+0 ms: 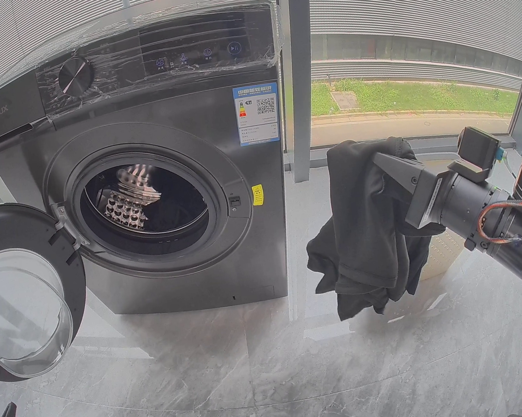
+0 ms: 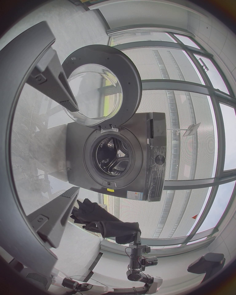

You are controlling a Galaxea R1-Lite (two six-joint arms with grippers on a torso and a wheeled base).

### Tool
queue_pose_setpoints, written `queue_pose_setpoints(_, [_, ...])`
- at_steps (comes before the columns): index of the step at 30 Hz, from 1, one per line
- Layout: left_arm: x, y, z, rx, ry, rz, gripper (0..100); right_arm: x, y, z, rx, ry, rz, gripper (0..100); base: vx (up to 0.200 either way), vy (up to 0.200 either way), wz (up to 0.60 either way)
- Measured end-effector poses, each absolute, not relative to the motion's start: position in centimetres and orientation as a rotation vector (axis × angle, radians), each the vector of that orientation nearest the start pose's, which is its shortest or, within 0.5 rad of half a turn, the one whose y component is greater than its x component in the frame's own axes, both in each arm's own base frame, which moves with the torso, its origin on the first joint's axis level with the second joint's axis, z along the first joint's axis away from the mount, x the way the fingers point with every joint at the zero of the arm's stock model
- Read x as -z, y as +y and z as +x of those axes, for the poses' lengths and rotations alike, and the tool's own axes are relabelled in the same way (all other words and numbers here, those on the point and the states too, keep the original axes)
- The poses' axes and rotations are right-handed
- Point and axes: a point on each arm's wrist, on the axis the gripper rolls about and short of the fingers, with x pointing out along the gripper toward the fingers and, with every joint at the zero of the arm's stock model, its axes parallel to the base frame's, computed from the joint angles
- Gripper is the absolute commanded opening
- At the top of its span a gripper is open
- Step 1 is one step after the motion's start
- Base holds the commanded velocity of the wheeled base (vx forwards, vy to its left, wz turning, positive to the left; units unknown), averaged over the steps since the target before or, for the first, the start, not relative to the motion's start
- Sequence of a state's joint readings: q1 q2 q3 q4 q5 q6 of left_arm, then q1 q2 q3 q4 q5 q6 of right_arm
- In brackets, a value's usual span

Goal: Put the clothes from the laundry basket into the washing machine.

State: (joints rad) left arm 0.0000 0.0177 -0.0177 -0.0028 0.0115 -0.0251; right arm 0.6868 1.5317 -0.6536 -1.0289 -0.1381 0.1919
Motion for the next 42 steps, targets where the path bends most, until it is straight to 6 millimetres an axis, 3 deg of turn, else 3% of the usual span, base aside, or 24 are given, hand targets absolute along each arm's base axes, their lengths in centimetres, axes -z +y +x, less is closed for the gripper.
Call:
queue_pose_setpoints(19, [-8.11,0.03,-2.28,-0.011,-0.003,-0.025,100,-22.70,16.16,20.19,-0.559,-0.081,0.245,0,0.000,0.200,0.00])
queue_pose_setpoints(28, [-8.11,0.03,-2.27,-0.012,-0.003,-0.024,100,-22.63,16.18,20.17,-0.561,-0.078,0.244,0,-0.133,0.000,0.00])
queue_pose_setpoints(42, [-8.10,0.03,-2.28,-0.012,-0.002,-0.025,100,-22.15,16.10,20.13,-0.556,-0.054,0.233,0,0.000,0.000,0.00])
